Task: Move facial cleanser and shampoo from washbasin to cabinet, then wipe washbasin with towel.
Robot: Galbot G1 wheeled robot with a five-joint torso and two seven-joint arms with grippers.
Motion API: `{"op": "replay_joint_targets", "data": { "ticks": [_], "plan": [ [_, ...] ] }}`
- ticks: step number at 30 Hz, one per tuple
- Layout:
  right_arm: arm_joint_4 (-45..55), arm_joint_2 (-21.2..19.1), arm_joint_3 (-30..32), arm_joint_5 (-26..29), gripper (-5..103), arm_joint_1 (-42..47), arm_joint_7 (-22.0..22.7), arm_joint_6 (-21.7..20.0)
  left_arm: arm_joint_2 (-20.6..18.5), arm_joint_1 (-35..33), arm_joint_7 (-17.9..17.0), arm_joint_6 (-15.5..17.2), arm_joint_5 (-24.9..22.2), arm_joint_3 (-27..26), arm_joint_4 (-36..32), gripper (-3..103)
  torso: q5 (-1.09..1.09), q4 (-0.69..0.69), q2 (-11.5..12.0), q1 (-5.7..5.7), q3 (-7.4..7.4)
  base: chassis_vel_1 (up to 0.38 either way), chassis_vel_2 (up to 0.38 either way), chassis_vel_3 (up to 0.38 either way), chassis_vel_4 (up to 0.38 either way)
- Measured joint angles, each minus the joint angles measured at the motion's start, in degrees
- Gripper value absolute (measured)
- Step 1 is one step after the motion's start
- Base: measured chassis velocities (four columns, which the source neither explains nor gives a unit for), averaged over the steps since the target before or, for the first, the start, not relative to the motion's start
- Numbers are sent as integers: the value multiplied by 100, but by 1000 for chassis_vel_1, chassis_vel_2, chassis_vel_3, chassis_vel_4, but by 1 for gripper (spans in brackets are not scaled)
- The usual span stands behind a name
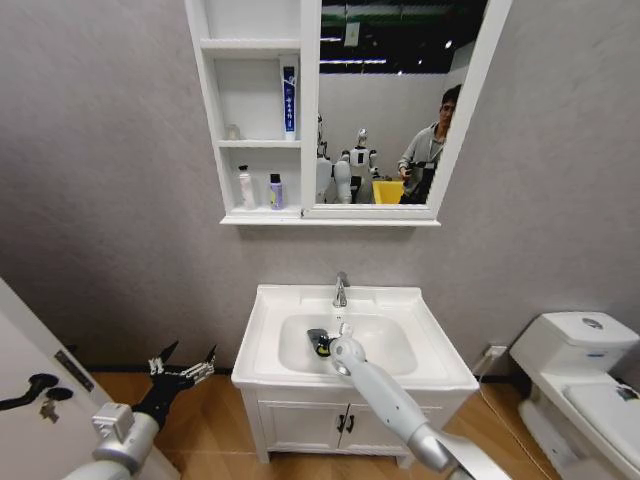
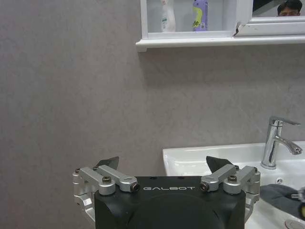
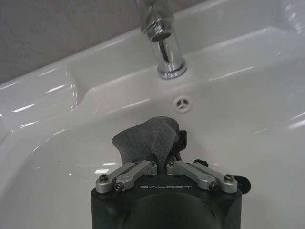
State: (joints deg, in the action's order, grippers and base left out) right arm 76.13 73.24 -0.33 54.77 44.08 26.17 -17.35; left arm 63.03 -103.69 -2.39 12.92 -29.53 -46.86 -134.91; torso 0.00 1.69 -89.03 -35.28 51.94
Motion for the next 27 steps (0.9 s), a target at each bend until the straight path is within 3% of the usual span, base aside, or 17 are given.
{"op": "replay_joint_targets", "data": {
  "ticks": [3,6,12,19,20,22,27],
  "plan": [
    [920,-463,690,-249,4,814,233,102,0,1,2,0,0,0,0,100,2,2,-1,1,0,0,0,0,0],
    [1258,-818,984,-347,4,1075,248,199,0,0,1,0,0,0,0,100,0,-1,-1,1,-1,0,0,0,0],
    [1256,-1330,1520,-830,4,1185,-202,572,0,0,2,0,0,0,0,100,1,-2,-1,1,0,0,0,0,0],
    [234,-1645,1597,-1098,4,499,-1027,1024,0,0,1,0,0,0,0,100,-1,-3,-1,1,0,0,0,0,0],
    [234,-1645,1597,-1098,4,499,-1027,1024,0,0,1,0,0,0,0,100,-1,-3,-1,1,0,0,0,0,0],
    [-572,-1607,1421,-911,4,-77,-1449,1165,0,1,1,-1,0,0,0,100,0,-4,0,0,1,0,0,0,0],
    [-1340,-1461,1333,-967,4,-352,-1669,1267,0,0,1,-2,0,0,0,100,2,-5,0,-1,1,0,0,0,0]
  ]
}}
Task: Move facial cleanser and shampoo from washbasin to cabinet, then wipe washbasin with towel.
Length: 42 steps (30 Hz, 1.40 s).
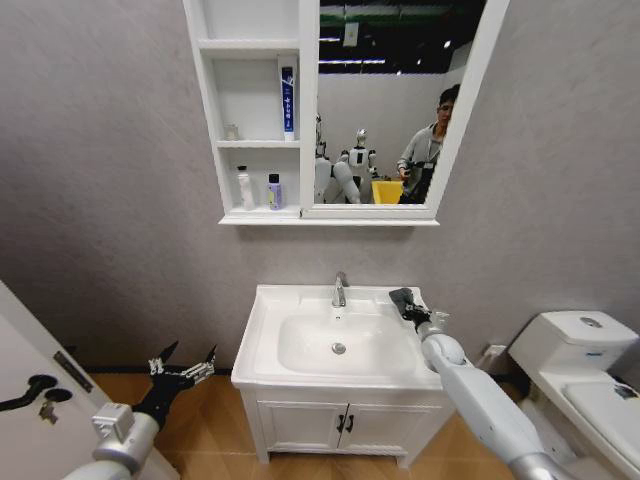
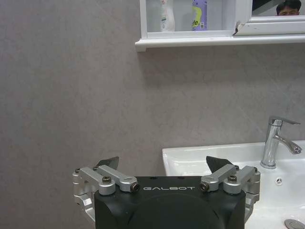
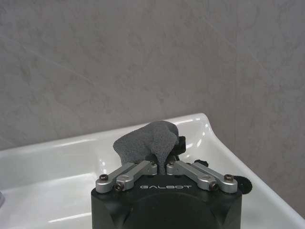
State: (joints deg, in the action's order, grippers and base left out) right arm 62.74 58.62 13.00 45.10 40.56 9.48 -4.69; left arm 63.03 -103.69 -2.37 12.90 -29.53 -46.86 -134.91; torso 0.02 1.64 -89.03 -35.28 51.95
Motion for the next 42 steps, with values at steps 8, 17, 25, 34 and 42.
{"op": "replay_joint_targets", "data": {
  "ticks": [8,17,25,34,42],
  "plan": [
    [-540,41,-22,-296,24,-29,-160,237,0,0,0,0,0,0,0,100,-2,4,0,1,0,0,0,0,0],
    [-769,174,-24,-1349,56,-114,-420,733,0,0,0,0,0,0,0,100,-3,0,0,0,0,0,0,0,0],
    [326,60,286,-1986,83,719,296,520,0,0,2,0,0,1,0,100,-2,4,0,1,-1,0,0,0,0],
    [3318,-215,1580,-2209,100,2872,1083,-75,0,0,0,-1,0,0,0,100,-4,1,-1,1,-1,0,0,0,0],
    [5983,477,3373,-2449,100,5982,936,-123,0,0,-1,-1,0,0,0,100,0,5,-1,2,-2,0,0,0,0]
  ]
}}
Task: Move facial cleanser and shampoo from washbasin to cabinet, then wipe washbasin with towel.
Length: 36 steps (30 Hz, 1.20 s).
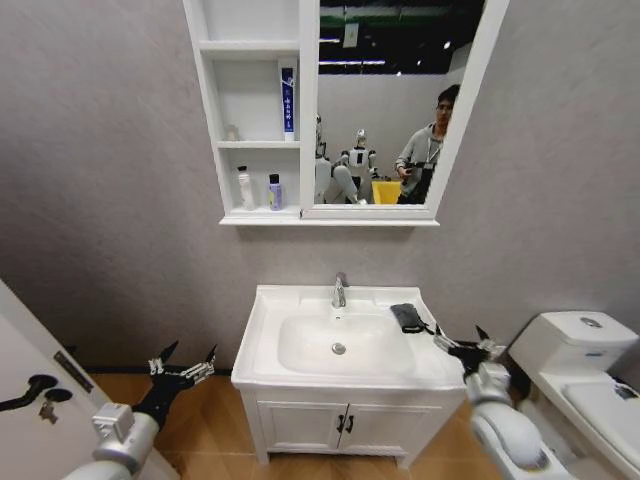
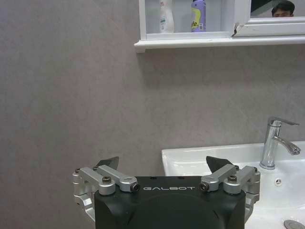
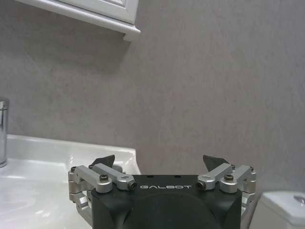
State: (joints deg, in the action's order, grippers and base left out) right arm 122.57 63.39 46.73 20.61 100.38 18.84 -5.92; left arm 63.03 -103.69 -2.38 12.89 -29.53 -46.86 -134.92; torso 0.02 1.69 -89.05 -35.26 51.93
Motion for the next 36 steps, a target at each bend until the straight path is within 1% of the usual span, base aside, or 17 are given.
{"op": "replay_joint_targets", "data": {
  "ticks": [1,2,3,4,6,11,13,14,16,17,18,19,21,26,29,32,36],
  "plan": [
    [0,0,0,0,100,0,0,0,0,0,0,0,0,0,0,100,0,0,0,0,0,0,0,0,0],
    [230,177,98,97,100,317,-35,21,0,0,0,0,0,0,0,100,-4,0,0,0,0,0,0,0,0],
    [618,507,211,325,100,793,-111,59,0,0,1,0,0,0,0,100,-2,-1,0,1,0,0,0,0,0],
    [618,507,211,325,100,793,-111,59,0,0,1,0,0,0,0,100,-2,-1,0,1,0,0,0,0,0],
    [1168,888,290,524,100,1372,-258,106,0,0,0,1,0,0,0,100,-5,-2,0,1,0,0,0,0,0],
    [1508,1044,231,483,100,1647,-301,145,0,0,0,1,0,0,0,100,-2,-5,0,0,1,0,0,0,0],
    [1801,1214,118,208,100,1924,-340,277,0,0,0,1,0,0,0,100,-3,-4,0,-1,1,0,0,0,0],
    [1801,1214,118,208,100,1924,-340,277,0,0,0,1,0,0,0,100,-3,-4,0,-1,1,0,0,0,0],
    [1946,1282,-13,-28,100,2064,-480,535,0,0,0,2,0,0,0,100,-4,-3,0,-1,1,0,0,0,0],
    [1946,1282,-13,-28,100,2064,-480,535,0,0,0,2,0,0,0,100,-4,-3,0,-1,1,0,0,0,0],
    [1831,1259,-25,-128,100,2056,-807,990,0,0,0,2,0,0,0,100,-4,-4,0,-1,1,0,0,0,0],
    [1831,1259,-25,-128,100,2056,-807,990,0,0,0,2,0,0,0,100,-4,-4,0,-1,1,0,0,0,0],
    [1484,1214,220,-146,100,1972,-1354,1605,0,0,0,2,0,0,0,100,0,-4,1,-1,2,0,0,0,0],
    [1377,1209,384,79,100,2000,-1442,1732,0,0,0,1,0,0,0,100,-2,-3,1,-2,2,0,0,0,0],
    [1394,1237,354,17,100,2059,-1428,1747,0,0,0,1,0,0,0,100,-2,-3,1,-2,2,0,0,0,0],
    [1507,1278,252,-109,100,2119,-1277,1684,0,0,0,1,0,0,0,100,-2,-3,1,-1,2,0,0,0,0],
    [1653,1294,149,-61,100,2145,-1093,1521,0,0,0,1,0,0,0,100,-3,-3,1,-1,2,0,0,0,0]
  ]
}}
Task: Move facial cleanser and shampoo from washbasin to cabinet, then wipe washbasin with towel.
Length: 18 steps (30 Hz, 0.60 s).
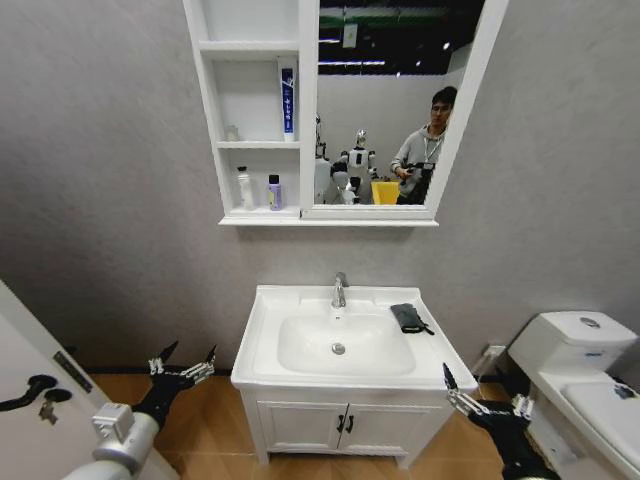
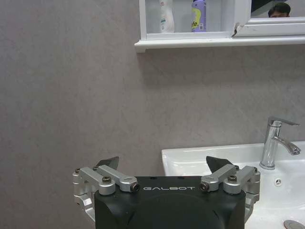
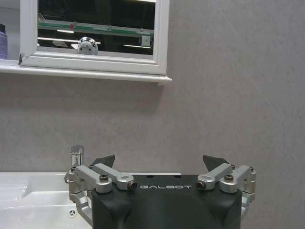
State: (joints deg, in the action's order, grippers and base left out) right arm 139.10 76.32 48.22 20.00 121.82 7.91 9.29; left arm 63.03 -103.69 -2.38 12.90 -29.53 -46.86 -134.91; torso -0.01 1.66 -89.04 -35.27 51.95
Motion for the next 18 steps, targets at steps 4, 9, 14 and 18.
{"op": "replay_joint_targets", "data": {
  "ticks": [4,9,14,18],
  "plan": [
    [15,1,-14,19,100,0,30,-33,0,0,0,0,0,0,0,100,0,0,0,0,0,0,0,0,0],
    [15,0,-17,24,100,-6,35,-41,0,0,0,0,0,0,0,100,1,0,0,0,0,0,0,0,0],
    [14,-1,-19,26,100,-9,37,-45,0,0,0,0,0,0,0,100,0,0,0,0,0,0,0,0,0],
    [12,-2,-19,28,100,-11,39,-48,0,0,0,0,0,0,0,100,1,0,0,0,0,0,0,0,0]
  ]
}}
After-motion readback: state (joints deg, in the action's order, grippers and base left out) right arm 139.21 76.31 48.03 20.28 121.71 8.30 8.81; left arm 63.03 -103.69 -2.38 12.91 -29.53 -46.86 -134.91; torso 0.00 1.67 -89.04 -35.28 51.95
